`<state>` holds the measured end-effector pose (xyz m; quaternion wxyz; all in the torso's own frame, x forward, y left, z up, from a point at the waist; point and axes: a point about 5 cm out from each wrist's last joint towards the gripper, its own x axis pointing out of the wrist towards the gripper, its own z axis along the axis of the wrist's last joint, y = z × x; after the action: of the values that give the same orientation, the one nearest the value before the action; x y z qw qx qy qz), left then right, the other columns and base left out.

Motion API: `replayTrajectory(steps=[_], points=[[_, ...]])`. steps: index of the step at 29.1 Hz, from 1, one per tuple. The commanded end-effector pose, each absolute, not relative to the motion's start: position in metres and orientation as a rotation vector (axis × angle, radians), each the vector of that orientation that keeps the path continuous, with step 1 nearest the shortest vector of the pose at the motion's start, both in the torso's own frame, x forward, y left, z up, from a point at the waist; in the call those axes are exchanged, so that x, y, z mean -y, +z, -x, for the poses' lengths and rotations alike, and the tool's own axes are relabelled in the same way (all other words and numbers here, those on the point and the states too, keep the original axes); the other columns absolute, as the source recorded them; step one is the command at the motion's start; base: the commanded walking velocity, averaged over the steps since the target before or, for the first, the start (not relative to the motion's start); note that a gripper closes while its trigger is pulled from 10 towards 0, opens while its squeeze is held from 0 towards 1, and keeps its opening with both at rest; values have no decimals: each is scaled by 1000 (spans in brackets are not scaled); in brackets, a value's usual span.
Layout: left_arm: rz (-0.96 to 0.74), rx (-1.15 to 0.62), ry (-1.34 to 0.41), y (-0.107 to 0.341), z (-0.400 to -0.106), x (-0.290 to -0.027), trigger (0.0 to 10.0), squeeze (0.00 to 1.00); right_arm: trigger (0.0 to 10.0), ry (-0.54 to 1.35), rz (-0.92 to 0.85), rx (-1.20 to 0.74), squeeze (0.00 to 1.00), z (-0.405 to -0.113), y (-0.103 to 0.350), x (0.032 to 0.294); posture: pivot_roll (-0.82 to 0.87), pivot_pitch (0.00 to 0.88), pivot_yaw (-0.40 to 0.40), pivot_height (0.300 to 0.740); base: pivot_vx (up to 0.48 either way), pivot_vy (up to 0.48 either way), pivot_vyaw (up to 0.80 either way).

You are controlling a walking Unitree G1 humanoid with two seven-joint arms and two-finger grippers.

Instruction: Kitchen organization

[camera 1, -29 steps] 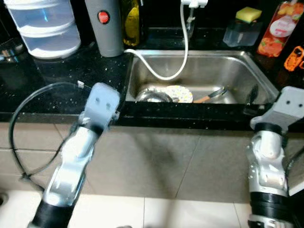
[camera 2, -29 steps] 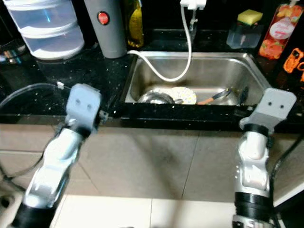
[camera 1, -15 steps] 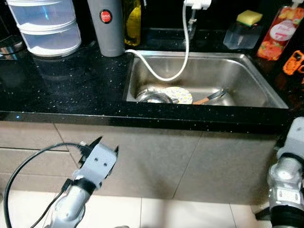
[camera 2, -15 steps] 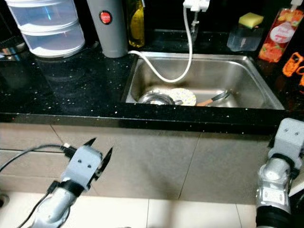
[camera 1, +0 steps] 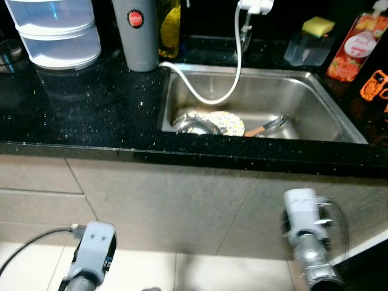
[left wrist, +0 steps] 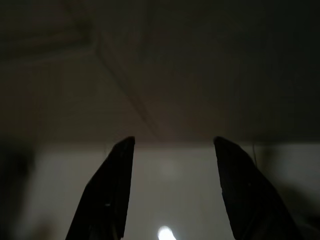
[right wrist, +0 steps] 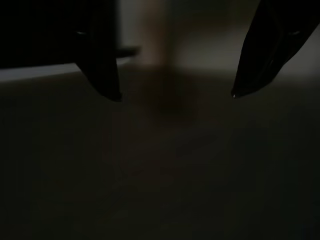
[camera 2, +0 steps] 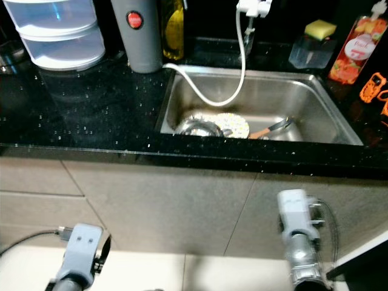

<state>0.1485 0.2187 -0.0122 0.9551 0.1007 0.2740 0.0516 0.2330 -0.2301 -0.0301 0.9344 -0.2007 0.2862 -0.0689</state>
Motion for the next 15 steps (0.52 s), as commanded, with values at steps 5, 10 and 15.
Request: replayTrajectory(steps=[5,10,15], points=[[-103,-727,155,-48,-132,-220,10000,0,10000,43,334,-760,0,-206,-59,214,119,21,-89,740,0,0,0],[-101,-831,141,-71,-125,-216,10000,0,10000,28,258,-893,0,-182,-75,219,99,15,-90,740,0,0,0],[-171,-941,97,-88,-120,-218,10000,0,10000,-39,241,-928,0,-172,-78,232,69,9,-71,740,0,0,0]])
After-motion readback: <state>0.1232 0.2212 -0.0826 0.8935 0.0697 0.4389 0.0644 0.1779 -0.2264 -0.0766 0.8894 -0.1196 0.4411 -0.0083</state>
